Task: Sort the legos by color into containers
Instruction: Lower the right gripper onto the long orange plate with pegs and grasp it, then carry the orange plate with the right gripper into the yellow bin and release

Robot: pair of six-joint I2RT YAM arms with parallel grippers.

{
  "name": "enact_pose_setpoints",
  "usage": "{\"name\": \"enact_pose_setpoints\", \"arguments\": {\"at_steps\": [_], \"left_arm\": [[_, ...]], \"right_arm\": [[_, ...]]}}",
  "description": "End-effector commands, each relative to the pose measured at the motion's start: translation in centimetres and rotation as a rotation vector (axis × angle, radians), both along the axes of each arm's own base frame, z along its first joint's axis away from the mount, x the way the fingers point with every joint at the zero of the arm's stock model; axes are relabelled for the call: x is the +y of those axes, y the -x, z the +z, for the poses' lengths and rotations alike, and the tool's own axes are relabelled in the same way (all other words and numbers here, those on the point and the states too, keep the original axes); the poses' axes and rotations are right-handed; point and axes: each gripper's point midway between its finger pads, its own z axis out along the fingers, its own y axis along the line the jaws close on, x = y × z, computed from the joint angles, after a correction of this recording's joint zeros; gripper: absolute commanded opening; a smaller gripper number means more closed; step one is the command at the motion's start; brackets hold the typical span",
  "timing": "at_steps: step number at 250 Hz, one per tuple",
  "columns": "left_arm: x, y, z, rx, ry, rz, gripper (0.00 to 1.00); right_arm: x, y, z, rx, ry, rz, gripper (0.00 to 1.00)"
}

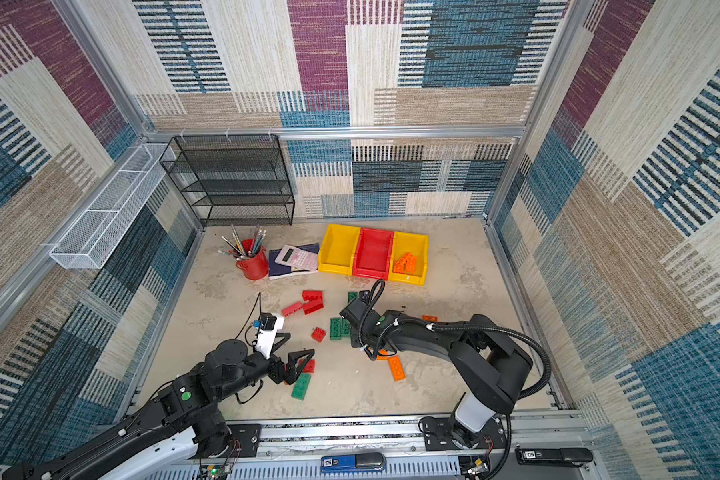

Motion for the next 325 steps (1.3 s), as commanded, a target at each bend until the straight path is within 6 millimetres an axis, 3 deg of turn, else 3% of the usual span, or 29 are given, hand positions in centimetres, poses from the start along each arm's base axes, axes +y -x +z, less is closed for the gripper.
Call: {"name": "enact_pose_setpoints", "arguments": {"at_steps": [1,51,89,115,156,194,258,325], "left_arm": [[-0.1,-0.5,0.9,-0.03,-0.007,0.01,0.99],[-1.5,-1.7,2.3,-0.061,-0.023,-0.005,0.99],[-4.7,-3.0,3.5,-0.063,-0.045,-0.076,0.99],[-7.0,-4.1,4.1,-0.062,-0.047,-0.114,0.99],[-8.9,-5.4,4.5,-0.055,-0.07,-0.134,0.99],[-9.6,-6.1,4.5,-0.062,-0.101,-0.139,0.99],[-9.1,-6.6,4.8,-0.089,-0.131,-0.113,0.99],[-8.3,-6.5,5.1,-0.107,-0.129,-0.095,0.99]], "right_arm": [[-1.6,-1.9,2.6,-0.09,0.031,-0.034,0.3],[-5.8,-6.9,7.5,-0.222,0.014,-0.113,0.3],[-8.7,-11.5,10.4,-0.319,0.043,-0.162,0.31],[-10.4,-14.4,10.9,-0.34,0.058,-0.189,0.31],[-12.8,-18.7,10.7,-0.349,0.093,-0.219,0.31],[-14.1,-21.9,10.1,-0.346,0.078,-0.238,0.31],[-13.8,-24.7,7.7,-0.299,0.08,-0.215,0.31],[-14.2,-26.9,6.4,-0.273,0.103,-0.221,0.35]]}}
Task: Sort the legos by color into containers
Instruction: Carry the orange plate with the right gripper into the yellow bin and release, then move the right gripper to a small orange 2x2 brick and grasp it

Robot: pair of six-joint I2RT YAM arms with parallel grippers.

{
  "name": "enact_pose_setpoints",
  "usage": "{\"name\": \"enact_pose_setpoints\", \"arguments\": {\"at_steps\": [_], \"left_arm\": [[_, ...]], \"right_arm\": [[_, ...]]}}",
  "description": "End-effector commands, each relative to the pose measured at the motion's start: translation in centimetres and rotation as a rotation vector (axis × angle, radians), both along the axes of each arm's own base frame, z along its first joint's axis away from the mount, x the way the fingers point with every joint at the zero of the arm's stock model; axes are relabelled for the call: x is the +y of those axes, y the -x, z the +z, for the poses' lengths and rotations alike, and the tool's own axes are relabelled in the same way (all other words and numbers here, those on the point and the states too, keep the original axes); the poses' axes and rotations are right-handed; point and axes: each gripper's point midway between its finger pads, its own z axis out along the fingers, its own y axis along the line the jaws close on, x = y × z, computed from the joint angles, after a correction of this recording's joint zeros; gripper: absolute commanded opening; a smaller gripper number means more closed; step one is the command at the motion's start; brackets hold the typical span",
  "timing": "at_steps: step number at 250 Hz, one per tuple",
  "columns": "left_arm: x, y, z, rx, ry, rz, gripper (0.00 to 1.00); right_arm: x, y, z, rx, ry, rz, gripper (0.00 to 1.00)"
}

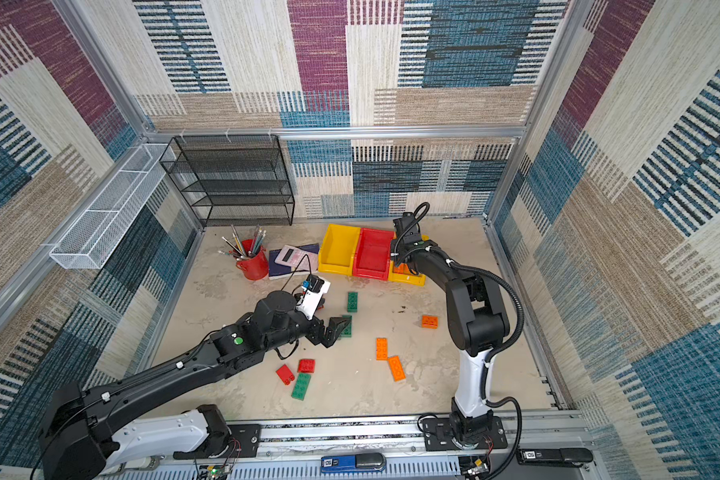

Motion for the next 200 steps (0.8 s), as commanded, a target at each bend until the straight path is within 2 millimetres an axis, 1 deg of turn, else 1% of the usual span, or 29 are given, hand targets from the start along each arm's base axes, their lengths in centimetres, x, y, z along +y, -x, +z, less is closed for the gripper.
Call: {"name": "enact_pose_setpoints", "arguments": {"at_steps": [1,9,22,42,58,76,101,114,121,143,146,169,200], "left_arm": [[0.5,-0.2,0.3,-0.03,-0.008,0.011,0.99],[0.6,-0.1,0.3,-0.028,-0.009,0.014,0.99],[0.8,0.1,0.2,-0.026,-0.01,0.016,0.99],[1.2,0.4,0.2,-0.023,-0.006,0.017,0.99],[1.7,0.6,0.2,-0.02,-0.001,0.029,0.99],[2.1,0.9,0.2,-0.016,0.009,0.039,0.99],[2.5,1.4,0.4,-0.012,0.034,0.035,0.99],[2.7,1.9,0.4,-0.007,0.059,0.031,0.99],[2.8,2.2,0.3,-0.002,0.074,0.025,0.99],[3.2,3.3,0.1,0.013,0.127,0.007,0.99],[3.3,3.4,0.0,0.015,0.133,0.005,0.99],[4.0,4.5,-0.4,0.034,0.164,-0.002,0.99],[5.1,5.5,-0.8,0.047,0.18,-0.003,0.99]], "right_arm": [[-0.1,-0.9,-0.3,0.005,0.01,0.006,0.35],[-0.1,-1.0,-0.3,0.006,0.014,0.005,0.37],[-0.2,-1.0,-0.4,0.011,0.019,0.005,0.44],[-0.4,-0.6,0.2,0.009,0.024,0.003,0.54],[-0.5,0.0,1.0,0.009,0.027,0.002,0.55],[-0.4,1.4,2.3,0.001,0.014,0.009,0.56],[0.1,4.5,3.8,0.007,-0.003,0.024,0.56],[0.5,6.4,4.0,0.019,-0.006,0.03,0.56],[1.0,7.7,4.0,0.026,-0.012,0.042,0.56],[2.2,11.4,3.2,0.061,-0.038,0.063,0.56],[2.4,12.1,2.9,0.071,-0.042,0.069,0.56],[3.7,16.0,1.7,0.115,-0.07,0.084,0.56],[5.2,20.3,0.1,0.158,-0.127,0.106,0.56]]}}
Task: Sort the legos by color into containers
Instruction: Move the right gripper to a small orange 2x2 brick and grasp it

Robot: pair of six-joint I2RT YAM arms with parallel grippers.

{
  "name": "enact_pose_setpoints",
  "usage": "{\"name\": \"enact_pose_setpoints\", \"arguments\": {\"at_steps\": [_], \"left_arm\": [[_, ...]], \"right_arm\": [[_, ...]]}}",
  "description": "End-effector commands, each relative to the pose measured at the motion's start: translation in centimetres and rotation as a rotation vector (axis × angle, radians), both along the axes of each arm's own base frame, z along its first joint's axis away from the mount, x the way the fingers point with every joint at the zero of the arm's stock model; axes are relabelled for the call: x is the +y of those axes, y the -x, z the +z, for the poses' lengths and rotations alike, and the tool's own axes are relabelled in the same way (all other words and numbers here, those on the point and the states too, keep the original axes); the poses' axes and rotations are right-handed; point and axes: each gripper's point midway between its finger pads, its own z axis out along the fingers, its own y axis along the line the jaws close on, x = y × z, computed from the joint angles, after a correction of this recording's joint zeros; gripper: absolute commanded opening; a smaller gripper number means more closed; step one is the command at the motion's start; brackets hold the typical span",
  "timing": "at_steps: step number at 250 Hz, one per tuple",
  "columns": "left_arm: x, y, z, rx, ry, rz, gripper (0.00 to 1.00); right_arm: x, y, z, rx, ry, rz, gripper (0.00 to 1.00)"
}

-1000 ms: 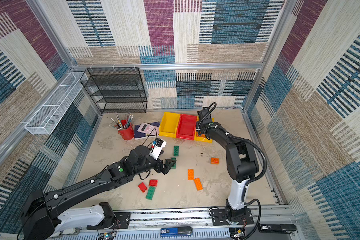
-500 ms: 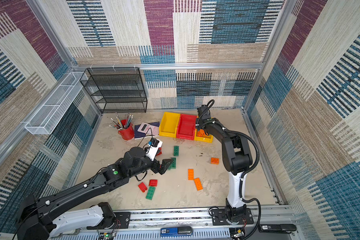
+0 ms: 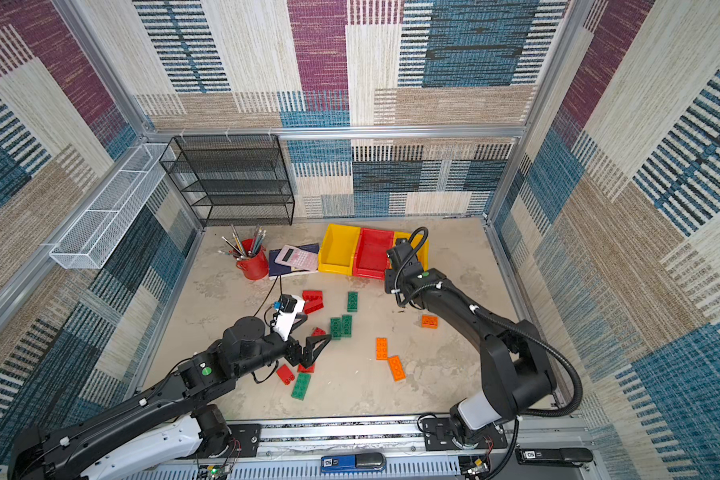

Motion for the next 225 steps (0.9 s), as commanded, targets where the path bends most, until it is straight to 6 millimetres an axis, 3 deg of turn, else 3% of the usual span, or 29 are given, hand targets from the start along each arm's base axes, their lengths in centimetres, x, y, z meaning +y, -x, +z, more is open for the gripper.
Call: {"name": "enact_pose_setpoints", "arguments": {"at_steps": [1,41,77,225], "left_arm": [[0.4,1.0,0.0,0.03,0.048,-0.01,0.99],[0.9,2.1,-0.4,0.054,0.085,-0.027,0.99],[1.2,2.5,-0.7,0.066,0.11,-0.03,0.99],[1.0,2.1,-2.6,0.077,0.048,-0.025,0.99]], "right_arm": [[0.8,3.4,-1.2,0.051,-0.074,-0.03,0.56],[2.2,7.3,-3.0,0.104,-0.143,-0.01,0.57],[2.8,9.3,-4.5,0.151,-0.13,0.011,0.57],[5.0,12.1,-6.7,0.211,-0.159,0.081,0.58]]}}
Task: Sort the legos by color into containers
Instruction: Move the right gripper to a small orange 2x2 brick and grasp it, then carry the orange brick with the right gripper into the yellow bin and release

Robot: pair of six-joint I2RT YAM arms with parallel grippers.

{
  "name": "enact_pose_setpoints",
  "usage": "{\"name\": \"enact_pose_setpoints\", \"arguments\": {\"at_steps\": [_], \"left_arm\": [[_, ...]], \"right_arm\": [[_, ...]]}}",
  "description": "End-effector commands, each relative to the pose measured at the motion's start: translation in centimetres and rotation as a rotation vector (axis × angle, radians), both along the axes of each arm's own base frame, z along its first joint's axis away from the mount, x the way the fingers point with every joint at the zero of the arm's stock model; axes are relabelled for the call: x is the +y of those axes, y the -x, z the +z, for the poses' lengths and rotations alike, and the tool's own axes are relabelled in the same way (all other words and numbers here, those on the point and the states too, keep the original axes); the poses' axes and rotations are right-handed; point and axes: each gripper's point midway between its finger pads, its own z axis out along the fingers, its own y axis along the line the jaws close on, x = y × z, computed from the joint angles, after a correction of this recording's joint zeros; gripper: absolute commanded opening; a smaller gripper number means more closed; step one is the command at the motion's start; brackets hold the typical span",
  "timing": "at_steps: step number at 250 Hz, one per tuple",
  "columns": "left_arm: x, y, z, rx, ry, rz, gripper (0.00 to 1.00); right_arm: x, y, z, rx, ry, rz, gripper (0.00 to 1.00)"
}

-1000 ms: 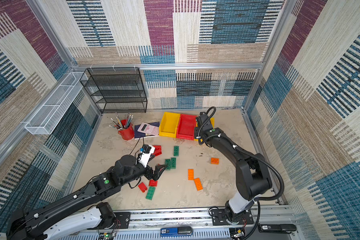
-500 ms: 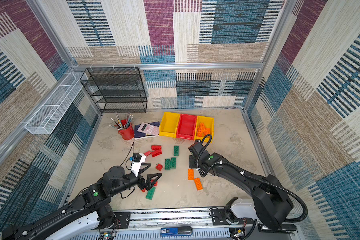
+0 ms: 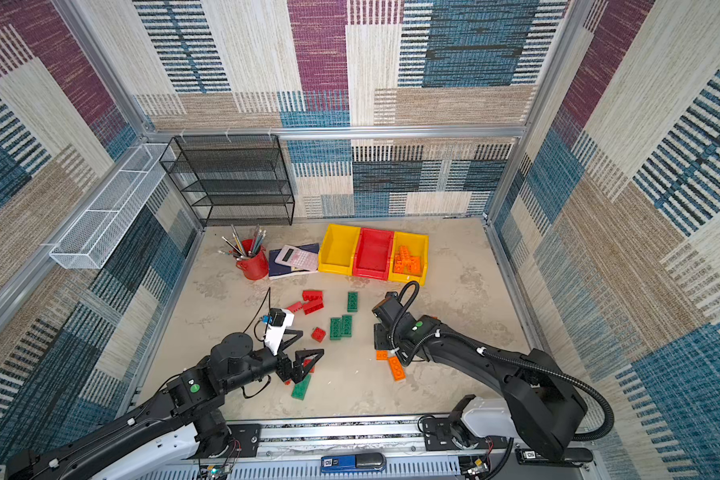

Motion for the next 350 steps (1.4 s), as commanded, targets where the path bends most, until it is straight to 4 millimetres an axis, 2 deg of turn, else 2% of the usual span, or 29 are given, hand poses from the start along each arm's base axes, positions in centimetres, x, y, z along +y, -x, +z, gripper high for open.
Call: {"name": "enact_pose_setpoints", "arguments": {"at_steps": [1,87,132,184,240,259,302,350], "left_arm": [[-0.1,-0.2,-0.2,-0.004,-0.007,0.001,0.99],[-0.2,-0.5,-0.6,-0.014,-0.025,0.005,0.99],[-0.3,-0.5,-1.2,-0.007,-0.037,0.004,0.99],[-0.1,-0.6,-1.7,-0.009,-0.043,0.011,0.99],[-0.2,-0.7,-1.7,-0.023,-0.046,0.011,0.99],[-0.1,-0.7,-1.8,-0.025,-0.045,0.011,0.99],[-0.2,-0.7,-1.9,-0.021,-0.046,0.01,0.99],[-0.6,-0.8,-1.5,-0.027,-0.046,-0.005,0.99]], "right_arm": [[0.7,-0.1,0.1,-0.007,-0.03,-0.007,0.58],[0.8,0.5,-1.0,0.016,-0.021,-0.01,0.58],[1.1,0.9,-2.8,0.058,0.001,0.002,0.56],[1.0,1.3,-4.2,0.101,0.06,0.01,0.47],[0.6,1.1,-4.5,0.107,0.1,-0.004,0.32],[0.7,0.7,-4.1,0.087,0.095,-0.017,0.29],[1.1,-1.3,-1.3,-0.018,0.059,-0.056,0.3],[0.4,-5.1,1.0,-0.106,0.123,-0.065,0.31]]}}
